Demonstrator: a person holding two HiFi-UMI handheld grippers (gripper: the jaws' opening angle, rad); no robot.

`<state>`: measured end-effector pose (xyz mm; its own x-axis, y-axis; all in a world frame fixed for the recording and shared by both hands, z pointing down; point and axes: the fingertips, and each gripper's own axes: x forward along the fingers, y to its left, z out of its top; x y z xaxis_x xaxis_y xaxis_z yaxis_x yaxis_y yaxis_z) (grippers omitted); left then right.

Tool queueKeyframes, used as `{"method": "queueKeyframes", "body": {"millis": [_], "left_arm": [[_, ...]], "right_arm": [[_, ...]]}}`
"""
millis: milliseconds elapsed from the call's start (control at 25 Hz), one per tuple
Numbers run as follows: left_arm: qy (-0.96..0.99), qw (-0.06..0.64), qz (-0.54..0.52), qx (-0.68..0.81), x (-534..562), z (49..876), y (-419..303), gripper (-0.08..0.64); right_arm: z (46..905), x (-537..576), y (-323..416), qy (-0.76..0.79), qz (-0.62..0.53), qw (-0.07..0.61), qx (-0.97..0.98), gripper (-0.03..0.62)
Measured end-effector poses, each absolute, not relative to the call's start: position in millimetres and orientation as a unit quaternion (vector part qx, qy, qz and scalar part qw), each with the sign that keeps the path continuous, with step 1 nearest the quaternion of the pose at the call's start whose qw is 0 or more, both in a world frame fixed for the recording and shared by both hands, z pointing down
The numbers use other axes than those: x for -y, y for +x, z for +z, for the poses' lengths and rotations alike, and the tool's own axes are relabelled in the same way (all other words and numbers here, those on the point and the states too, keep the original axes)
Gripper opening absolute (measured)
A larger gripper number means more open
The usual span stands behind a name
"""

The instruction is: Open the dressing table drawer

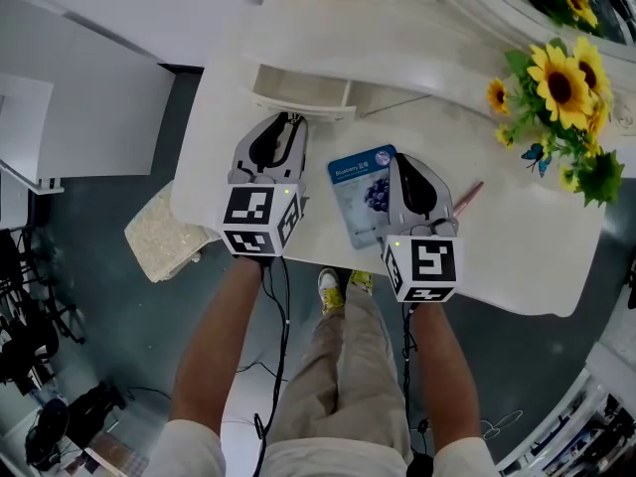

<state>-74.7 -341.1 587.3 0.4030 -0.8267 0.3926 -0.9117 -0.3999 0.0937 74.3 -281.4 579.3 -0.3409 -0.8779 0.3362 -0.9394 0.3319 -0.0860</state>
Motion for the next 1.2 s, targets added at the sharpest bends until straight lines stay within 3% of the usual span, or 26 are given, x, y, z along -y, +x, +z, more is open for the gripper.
{"method": "queueKeyframes", "body": {"millis": [1200], "left_arm": [[0.821, 0.150, 0.143, 0.531, 330.5, 587.2, -77.7, 0.100]], "right_arm": [[577.9, 280.1, 73.8, 0.559, 0.132, 0.112, 0.811, 0.009]]}}
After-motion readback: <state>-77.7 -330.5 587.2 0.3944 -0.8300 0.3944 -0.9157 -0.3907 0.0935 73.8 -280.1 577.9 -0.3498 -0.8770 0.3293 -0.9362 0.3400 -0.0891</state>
